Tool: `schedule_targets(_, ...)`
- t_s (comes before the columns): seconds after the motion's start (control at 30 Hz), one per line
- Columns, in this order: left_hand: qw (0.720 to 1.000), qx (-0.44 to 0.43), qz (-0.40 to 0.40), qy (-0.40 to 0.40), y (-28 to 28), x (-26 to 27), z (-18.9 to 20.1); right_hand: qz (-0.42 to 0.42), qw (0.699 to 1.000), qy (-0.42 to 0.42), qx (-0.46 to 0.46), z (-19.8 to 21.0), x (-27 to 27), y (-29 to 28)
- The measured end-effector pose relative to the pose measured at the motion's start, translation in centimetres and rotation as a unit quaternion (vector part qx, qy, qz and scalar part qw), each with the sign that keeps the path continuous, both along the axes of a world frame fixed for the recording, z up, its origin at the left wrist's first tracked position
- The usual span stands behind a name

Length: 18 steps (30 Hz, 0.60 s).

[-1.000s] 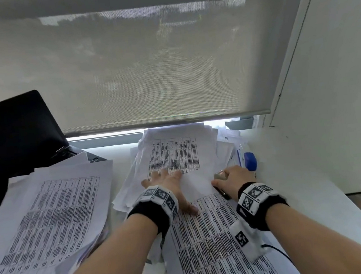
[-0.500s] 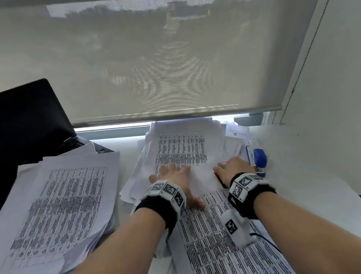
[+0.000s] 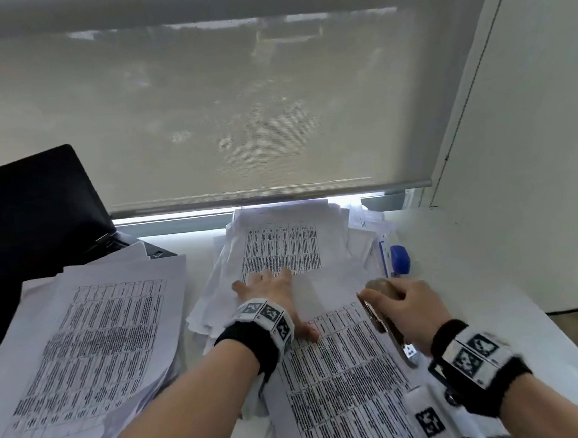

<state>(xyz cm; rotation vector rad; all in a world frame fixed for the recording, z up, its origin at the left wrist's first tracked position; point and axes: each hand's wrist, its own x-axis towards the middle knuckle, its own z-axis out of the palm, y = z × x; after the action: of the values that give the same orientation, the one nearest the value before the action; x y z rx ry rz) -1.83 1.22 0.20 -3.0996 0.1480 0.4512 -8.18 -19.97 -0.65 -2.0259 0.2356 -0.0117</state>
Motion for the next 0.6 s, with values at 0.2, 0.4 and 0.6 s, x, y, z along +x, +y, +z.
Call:
schedule_targets(0.2,0.997,-0.045,0.012,-0.059,-1.0,-2.3,2.0,-0.058,0.998,-0.021,-0.002,0.1,-6.0,-2.3)
schedule_targets(0.4,0.992,-0.083,-0.025,-0.096,0.3,-4.3,2.8,-0.095,0.994,-0.047,0.03,0.7,-11.7,-3.5)
schedule_targets(0.6,0.985,-0.046,-0.061,-0.152,0.4,-7.0,3.8,-0.141,0.986,-0.046,0.077,-0.6,-18.7,-6.3)
